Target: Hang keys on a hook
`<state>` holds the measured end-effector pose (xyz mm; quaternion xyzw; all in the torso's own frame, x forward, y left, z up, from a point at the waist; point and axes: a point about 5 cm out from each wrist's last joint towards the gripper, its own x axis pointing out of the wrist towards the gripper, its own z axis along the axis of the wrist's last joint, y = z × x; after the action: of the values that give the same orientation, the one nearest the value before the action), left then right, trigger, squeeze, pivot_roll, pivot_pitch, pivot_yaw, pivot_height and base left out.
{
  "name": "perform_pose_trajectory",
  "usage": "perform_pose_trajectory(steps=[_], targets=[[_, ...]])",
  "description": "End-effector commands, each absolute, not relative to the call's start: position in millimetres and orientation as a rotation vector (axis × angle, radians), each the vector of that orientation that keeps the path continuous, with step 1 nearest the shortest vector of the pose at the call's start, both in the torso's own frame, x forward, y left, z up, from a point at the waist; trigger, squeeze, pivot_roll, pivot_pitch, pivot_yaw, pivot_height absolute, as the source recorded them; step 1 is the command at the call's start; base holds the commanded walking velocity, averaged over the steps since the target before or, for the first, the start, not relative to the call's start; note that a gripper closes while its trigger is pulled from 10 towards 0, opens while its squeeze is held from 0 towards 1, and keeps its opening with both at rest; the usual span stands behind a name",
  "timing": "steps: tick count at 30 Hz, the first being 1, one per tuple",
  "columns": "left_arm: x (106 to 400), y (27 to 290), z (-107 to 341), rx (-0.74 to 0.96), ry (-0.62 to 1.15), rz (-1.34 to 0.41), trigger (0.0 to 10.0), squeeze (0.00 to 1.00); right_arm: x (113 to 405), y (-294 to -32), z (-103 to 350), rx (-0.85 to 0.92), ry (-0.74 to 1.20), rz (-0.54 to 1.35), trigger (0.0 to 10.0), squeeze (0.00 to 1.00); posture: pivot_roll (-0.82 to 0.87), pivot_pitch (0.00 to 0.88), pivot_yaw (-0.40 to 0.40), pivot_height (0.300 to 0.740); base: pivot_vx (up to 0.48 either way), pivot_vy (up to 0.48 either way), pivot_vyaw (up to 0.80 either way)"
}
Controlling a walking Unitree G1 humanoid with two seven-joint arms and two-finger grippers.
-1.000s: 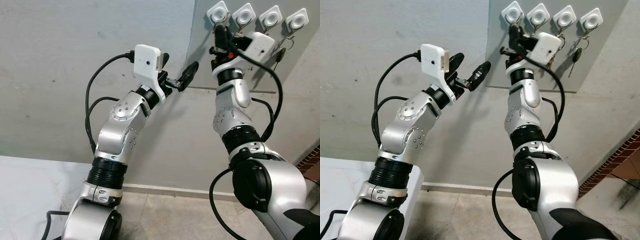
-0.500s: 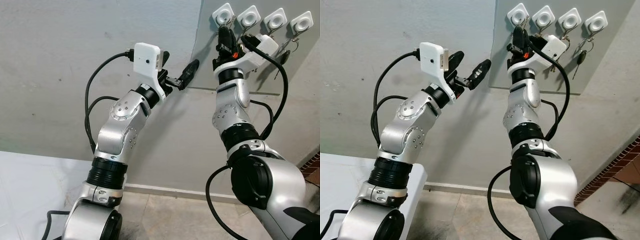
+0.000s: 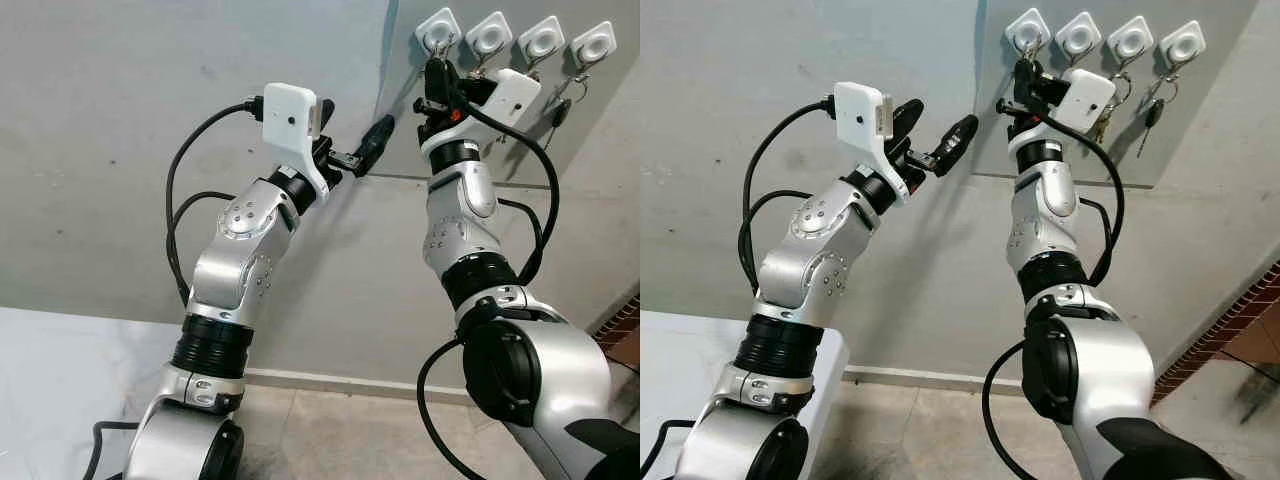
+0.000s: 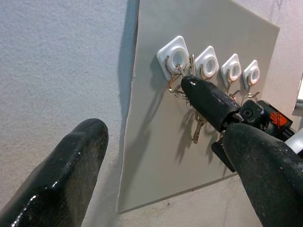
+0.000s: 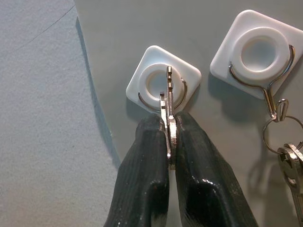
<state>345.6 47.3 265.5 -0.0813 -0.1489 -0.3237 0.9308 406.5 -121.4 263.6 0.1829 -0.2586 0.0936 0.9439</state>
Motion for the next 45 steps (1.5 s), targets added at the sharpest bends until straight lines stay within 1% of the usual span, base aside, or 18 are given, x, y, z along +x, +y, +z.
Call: perform_pose_trajectory(steps=[1, 2, 3, 4, 18, 23, 24, 31, 32, 33, 34, 37, 45], targets=[[343.5, 47.5, 269.5, -0.167, -0.320, -0.662, 10.0, 0.00, 406.7, -119.8, 236.6, 0.378, -0.414, 0.177, 10.0, 0.00, 0.01, 0.000, -0.017, 0.715, 0.000, 0.000, 0.00], [343.1, 47.6, 269.6, -0.167, -0.321, -0.662, 10.0, 0.00, 406.5, -119.4, 236.3, 0.378, -0.415, 0.180, 10.0, 0.81, 0.01, 0.000, -0.018, 0.715, 0.000, 0.000, 0.00], [343.1, 47.6, 269.8, -0.168, -0.322, -0.661, 10.0, 0.00, 406.2, -118.7, 236.4, 0.388, -0.419, 0.188, 10.0, 0.81, 0.01, 0.000, -0.017, 0.715, 0.000, 0.000, 0.00], [343.4, 47.8, 270.0, -0.170, -0.322, -0.661, 10.0, 0.00, 405.7, -117.8, 236.9, 0.399, -0.428, 0.203, 10.0, 1.00, 0.01, 0.000, -0.017, 0.715, 0.000, 0.000, 0.00], [344.5, 50.4, 271.2, -0.172, -0.325, -0.649, 10.0, 0.00, 405.7, -118.0, 239.2, 0.404, -0.440, 0.209, 10.0, 1.00, 0.01, 0.003, -0.020, 0.715, 0.000, 0.000, 0.00], [344.5, 50.7, 271.3, -0.170, -0.327, -0.647, 10.0, 0.00, 404.3, -117.3, 244.1, 0.387, -0.479, 0.220, 10.0, 1.00, 0.01, 0.004, -0.021, 0.715, 0.000, 0.000, 0.00], [344.5, 50.8, 271.3, -0.170, -0.328, -0.646, 10.0, 0.00, 404.0, -116.6, 244.3, 0.387, -0.482, 0.228, 10.0, 0.00, 0.01, 0.006, -0.020, 0.715, 0.000, 0.000, 0.00], [344.8, 50.6, 271.0, -0.169, -0.325, -0.647, 10.0, 0.00, 403.3, -115.4, 246.1, 0.387, -0.498, 0.244, 10.0, 0.00, 0.01, 0.006, -0.020, 0.715, 0.000, 0.000, 0.00], [344.9, 50.4, 271.2, -0.170, -0.325, -0.647, 10.0, 0.00, 402.9, -115.1, 247.2, 0.388, -0.508, 0.246, 9.0, 0.00, 0.01, 0.006, -0.020, 0.715, 0.000, 0.000, 0.00], [345.0, 50.3, 271.3, -0.171, -0.325, -0.647, 10.0, 0.00, 402.8, -115.3, 247.6, 0.389, -0.512, 0.244, 2.0, 0.00, 0.01, 0.006, -0.020, 0.715, 0.000, 0.000, 0.00], [345.0, 50.3, 271.5, -0.172, -0.325, -0.647, 10.0, 0.00, 402.7, -115.4, 247.8, 0.390, -0.514, 0.241, 0.0, 0.00, 0.01, 0.006, -0.020, 0.715, 0.000, 0.000, 0.00], [345.1, 50.6, 271.6, -0.172, -0.327, -0.646, 10.0, 0.00, 402.4, -114.0, 251.7, 0.416, -0.535, 0.268, 0.0, 0.00, 0.01, 0.004, -0.018, 0.715, 0.000, 0.000, 0.00], [346.0, 51.9, 271.6, -0.173, -0.326, -0.641, 10.0, 0.00, 402.5, -114.6, 252.9, 0.412, -0.540, 0.263, 0.0, 0.00, 0.01, 0.002, -0.019, 0.715, 0.000, 0.000, 0.00]])
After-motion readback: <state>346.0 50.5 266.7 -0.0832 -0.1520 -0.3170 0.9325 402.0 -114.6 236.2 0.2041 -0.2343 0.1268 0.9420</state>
